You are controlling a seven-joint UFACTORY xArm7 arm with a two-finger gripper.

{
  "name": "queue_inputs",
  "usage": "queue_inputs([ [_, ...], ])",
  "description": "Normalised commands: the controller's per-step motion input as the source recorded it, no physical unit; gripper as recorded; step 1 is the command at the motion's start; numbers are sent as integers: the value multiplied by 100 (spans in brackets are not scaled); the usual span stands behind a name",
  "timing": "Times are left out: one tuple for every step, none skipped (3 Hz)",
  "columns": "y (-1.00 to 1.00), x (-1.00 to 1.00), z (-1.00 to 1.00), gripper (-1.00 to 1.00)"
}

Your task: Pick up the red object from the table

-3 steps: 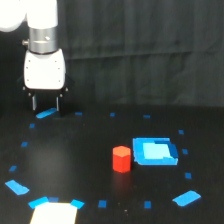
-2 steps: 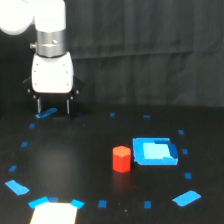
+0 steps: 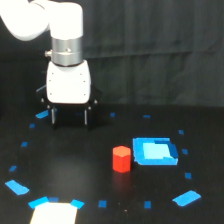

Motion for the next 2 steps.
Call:
queue_inputs([
  [-100, 100, -43, 100],
  [-100, 100, 35, 100],
])
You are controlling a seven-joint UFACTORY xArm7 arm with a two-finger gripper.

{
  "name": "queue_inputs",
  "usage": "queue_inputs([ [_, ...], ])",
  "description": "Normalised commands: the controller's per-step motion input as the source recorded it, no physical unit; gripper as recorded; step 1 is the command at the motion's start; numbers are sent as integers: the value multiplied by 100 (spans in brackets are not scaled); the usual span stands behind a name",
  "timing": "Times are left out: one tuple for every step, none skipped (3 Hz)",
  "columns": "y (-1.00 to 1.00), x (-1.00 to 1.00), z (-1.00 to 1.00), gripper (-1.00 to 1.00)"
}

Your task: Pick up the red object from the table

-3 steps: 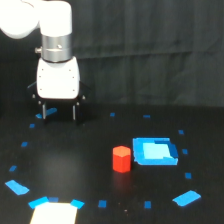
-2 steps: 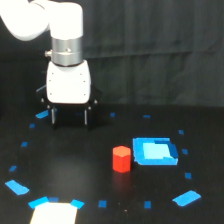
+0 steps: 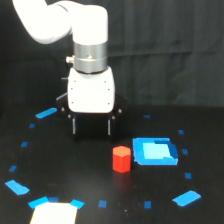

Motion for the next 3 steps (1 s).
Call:
queue_inputs([
  [-100, 100, 18, 95],
  [-100, 23, 63, 100],
  [-73, 10, -69, 59],
])
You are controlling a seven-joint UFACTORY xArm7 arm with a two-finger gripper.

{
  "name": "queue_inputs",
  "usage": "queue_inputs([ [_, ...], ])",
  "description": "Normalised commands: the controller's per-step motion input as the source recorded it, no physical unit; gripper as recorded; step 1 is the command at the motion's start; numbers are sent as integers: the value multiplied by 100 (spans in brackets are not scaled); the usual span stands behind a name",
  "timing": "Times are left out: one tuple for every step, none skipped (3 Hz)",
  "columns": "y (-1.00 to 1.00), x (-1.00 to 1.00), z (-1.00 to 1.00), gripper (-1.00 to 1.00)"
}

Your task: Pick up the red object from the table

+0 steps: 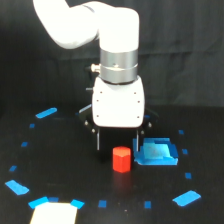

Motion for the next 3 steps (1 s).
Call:
queue_inputs([
  [-66, 24, -100, 97],
  [10, -65, -9, -100],
  [92, -34, 34, -100],
])
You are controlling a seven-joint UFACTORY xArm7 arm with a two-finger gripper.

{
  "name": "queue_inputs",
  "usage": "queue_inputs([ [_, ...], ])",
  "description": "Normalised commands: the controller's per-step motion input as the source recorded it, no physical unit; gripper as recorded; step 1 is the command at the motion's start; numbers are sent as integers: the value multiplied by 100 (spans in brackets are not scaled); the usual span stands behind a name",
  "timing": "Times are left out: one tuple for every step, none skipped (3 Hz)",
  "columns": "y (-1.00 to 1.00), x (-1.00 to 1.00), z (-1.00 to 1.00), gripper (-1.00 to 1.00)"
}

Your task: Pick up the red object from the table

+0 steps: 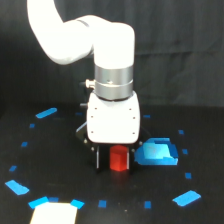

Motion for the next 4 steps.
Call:
queue_inputs([
  [100, -30, 2, -100],
  [-6, 59, 100, -100],
  [65, 28, 100, -100],
  [-46, 100, 100, -80],
])
